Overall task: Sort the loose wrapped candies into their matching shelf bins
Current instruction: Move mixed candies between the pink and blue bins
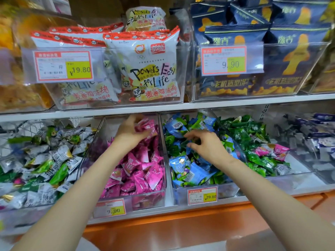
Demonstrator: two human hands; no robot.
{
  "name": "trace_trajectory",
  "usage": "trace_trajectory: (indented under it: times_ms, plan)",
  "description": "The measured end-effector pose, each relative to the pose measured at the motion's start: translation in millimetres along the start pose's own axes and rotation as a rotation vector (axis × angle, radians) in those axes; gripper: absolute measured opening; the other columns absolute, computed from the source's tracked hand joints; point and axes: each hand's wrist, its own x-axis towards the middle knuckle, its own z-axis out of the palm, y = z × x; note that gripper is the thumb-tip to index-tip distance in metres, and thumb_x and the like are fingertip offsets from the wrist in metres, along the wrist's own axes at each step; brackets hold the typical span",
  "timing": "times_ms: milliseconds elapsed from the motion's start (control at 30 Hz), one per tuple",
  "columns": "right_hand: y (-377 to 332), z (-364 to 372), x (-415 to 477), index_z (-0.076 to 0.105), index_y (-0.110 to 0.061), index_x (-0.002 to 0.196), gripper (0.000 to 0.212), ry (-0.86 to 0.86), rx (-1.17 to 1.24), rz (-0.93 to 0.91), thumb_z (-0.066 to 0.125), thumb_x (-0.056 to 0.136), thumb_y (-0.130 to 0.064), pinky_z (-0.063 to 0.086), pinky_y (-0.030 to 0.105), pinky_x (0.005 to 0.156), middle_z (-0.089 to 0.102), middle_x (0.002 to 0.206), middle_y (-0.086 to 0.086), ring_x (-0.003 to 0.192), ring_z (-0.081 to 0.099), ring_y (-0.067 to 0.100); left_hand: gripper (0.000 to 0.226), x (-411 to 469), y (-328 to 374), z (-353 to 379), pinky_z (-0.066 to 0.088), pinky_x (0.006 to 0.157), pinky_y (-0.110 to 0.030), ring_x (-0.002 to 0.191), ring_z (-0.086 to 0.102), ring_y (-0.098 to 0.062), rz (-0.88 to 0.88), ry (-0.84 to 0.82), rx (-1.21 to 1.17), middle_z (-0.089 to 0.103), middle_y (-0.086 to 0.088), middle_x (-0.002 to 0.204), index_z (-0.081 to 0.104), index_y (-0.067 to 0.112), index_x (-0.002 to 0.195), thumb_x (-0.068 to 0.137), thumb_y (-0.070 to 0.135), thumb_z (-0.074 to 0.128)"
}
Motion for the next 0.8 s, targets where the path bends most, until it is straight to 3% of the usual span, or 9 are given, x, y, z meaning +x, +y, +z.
trace_trajectory:
  times_ms: [100,233,333,433,567,800]
  plan:
    - [0,3,3,0.058,-0.027,0.124,0.035,-0.112,-0.206,-0.059,0.060,0.090,-0.031,0.041,0.027,0.086,0.058,0.127,-0.006,0.116,0.051,0.017,0.037,8,-22,0,0.047,0.078,-0.031,0.090,0.062,-0.023,-0.087,-0.108,0.026,0.065,0.002,0.101,0.051,0.021,0.113,0.081,0.019,0.070]
    - [-3,10,10,0.050,-0.029,0.133,0.041,-0.231,-0.424,-0.070,0.050,0.094,-0.041,0.029,0.036,0.105,0.048,0.138,-0.008,0.129,0.037,0.023,0.023,8,-44,13,0.048,0.084,-0.032,0.096,0.059,-0.022,-0.074,-0.141,0.263,0.061,-0.005,0.110,0.057,0.023,0.100,0.082,0.019,0.069]
    - [-2,13,15,0.053,-0.029,0.130,0.040,-0.199,-0.493,-0.027,0.049,0.093,-0.044,0.029,0.037,0.106,0.047,0.135,-0.003,0.127,0.038,0.025,0.024,7,-40,18,0.045,0.087,-0.035,0.102,0.054,-0.025,0.070,0.015,0.361,0.057,-0.006,0.114,0.061,0.019,0.105,0.082,0.021,0.068]
    - [-4,13,15,0.057,-0.026,0.126,0.040,-0.181,-0.558,0.020,0.051,0.091,-0.045,0.031,0.035,0.103,0.046,0.131,0.003,0.123,0.043,0.027,0.021,-1,-16,23,0.041,0.088,-0.034,0.106,0.051,-0.021,0.320,0.102,0.257,0.060,-0.001,0.109,0.063,0.017,0.103,0.083,0.019,0.065]
    - [-7,12,12,0.066,-0.026,0.109,0.027,-0.116,-0.557,0.060,0.057,0.088,-0.039,0.034,0.034,0.098,0.052,0.120,0.003,0.113,0.051,0.026,0.022,-10,8,45,0.027,0.095,-0.030,0.115,0.047,-0.017,0.501,-0.095,0.437,0.059,0.006,0.112,0.062,0.021,0.104,0.084,0.029,0.064]
    - [-3,10,8,0.071,-0.025,0.094,0.017,0.021,-0.510,0.088,0.057,0.085,-0.026,0.036,0.030,0.090,0.060,0.111,0.000,0.103,0.055,0.024,0.028,3,24,68,0.027,0.100,-0.038,0.122,0.039,-0.019,0.333,-0.289,0.706,0.055,0.005,0.123,0.060,0.030,0.115,0.087,0.025,0.060]
